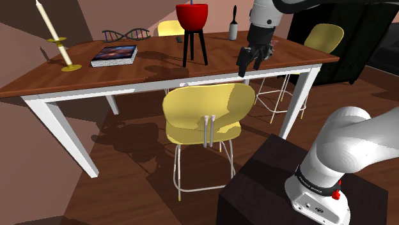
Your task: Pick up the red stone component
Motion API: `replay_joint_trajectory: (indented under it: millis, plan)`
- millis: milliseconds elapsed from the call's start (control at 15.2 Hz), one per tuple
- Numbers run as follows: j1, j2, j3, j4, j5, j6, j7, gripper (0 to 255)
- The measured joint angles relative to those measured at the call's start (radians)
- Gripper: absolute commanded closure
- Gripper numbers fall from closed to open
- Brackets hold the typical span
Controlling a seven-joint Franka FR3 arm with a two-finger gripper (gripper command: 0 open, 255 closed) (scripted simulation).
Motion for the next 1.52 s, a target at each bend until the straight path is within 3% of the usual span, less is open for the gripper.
replay_joint_trajectory:
  millis: [198,858,1518]
  plan:
    - [-0.012,0.009,-0.022,0.006,-0.012,0.014,-0.015,0]
    - [-0.094,0.141,-0.211,0.057,-0.082,0.183,-0.147,0]
    - [-0.13,0.33,-0.418,0.188,-0.062,0.33,-0.301,0]
